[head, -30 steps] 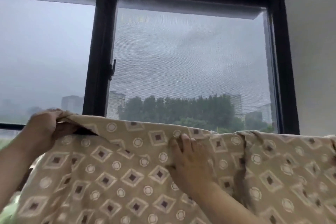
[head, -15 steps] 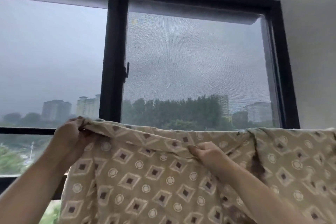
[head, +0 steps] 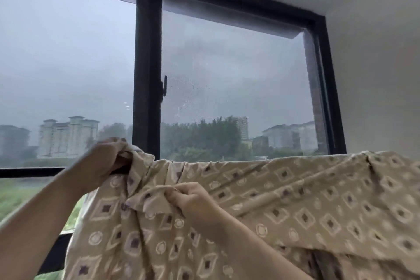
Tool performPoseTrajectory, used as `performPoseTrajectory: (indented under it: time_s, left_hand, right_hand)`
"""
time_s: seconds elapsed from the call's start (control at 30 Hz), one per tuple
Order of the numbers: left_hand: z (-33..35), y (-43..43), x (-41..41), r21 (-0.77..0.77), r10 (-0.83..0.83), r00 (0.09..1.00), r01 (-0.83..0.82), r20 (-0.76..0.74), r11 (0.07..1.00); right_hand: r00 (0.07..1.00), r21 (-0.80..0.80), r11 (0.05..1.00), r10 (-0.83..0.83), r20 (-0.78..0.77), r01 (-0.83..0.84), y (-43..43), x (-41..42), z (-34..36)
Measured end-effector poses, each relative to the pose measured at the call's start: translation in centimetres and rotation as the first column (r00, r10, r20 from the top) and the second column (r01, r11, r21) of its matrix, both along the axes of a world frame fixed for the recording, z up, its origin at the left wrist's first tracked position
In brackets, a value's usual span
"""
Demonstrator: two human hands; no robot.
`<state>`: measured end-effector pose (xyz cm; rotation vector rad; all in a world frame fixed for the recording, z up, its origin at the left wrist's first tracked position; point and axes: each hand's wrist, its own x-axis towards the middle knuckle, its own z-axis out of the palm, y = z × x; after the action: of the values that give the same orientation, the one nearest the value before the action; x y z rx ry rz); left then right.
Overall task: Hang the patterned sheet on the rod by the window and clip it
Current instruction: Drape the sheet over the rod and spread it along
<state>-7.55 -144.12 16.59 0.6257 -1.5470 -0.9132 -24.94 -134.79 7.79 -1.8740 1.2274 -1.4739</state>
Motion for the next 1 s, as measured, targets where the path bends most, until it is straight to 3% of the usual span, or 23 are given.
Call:
performPoseTrajectory:
  time_s: [0.17,0.27,0.33,0.47,0.57,0.63,0.73,0.83,0.93,1.0]
  left_hand:
    - [0.0,-0.4,0.6,-0.265,0.322,0.933,-0.273,0.161,0.925]
    - [0.4,0.4,0.7,-0.245,0.235,0.949,-0.181,0.213,0.953]
    - [0.3,1.3,0.4,-0.305,0.245,0.928,-0.155,0.282,0.94]
    - [0.5,0.7,1.9,-0.373,0.442,0.884,-0.363,0.153,0.854]
    - [1.2,-1.5,4.5,-0.241,0.351,0.936,-0.34,0.005,0.909]
    - [1.1,-3.3,5.5,-0.203,0.323,0.946,-0.322,-0.026,0.925]
    - [1.3,0.1,4.5,-0.217,0.322,0.947,-0.317,-0.009,0.923]
    - [1.4,0.5,3.8,-0.249,0.292,0.956,-0.28,0.011,0.927]
    - [1.4,0.9,3.9,-0.32,0.259,0.961,-0.217,0.095,0.922]
    - [1.4,1.1,4.6,-0.283,0.143,0.974,-0.088,0.179,0.955]
  right_hand:
    - [0.997,0.16,0.987,0.015,-0.079,-0.002,1.4,-0.8,-1.4]
    - [0.994,0.18,0.983,-0.006,-0.11,0.026,2.3,-1.6,-2.5]
    - [0.981,0.148,0.98,-0.112,-0.159,0.136,2.2,-2.2,-3.7]
    - [0.942,0.099,0.952,-0.264,-0.209,0.289,2.5,-4.6,-6.1]
    - [0.936,0.079,0.94,-0.316,-0.158,0.331,3.2,-6.6,-5.5]
    - [0.901,0.046,0.918,-0.376,-0.214,0.394,3.7,-7.4,-3.7]
    - [0.732,-0.208,0.837,-0.544,-0.41,0.506,3.7,-6.6,-0.4]
    - [0.705,-0.462,0.812,-0.559,-0.436,0.358,2.8,-2.1,3.2]
    - [0.629,-0.409,0.88,-0.463,-0.624,0.242,0.5,3.3,5.7]
    - [0.569,-0.442,0.868,-0.486,-0.663,0.227,-1.5,5.9,6.1]
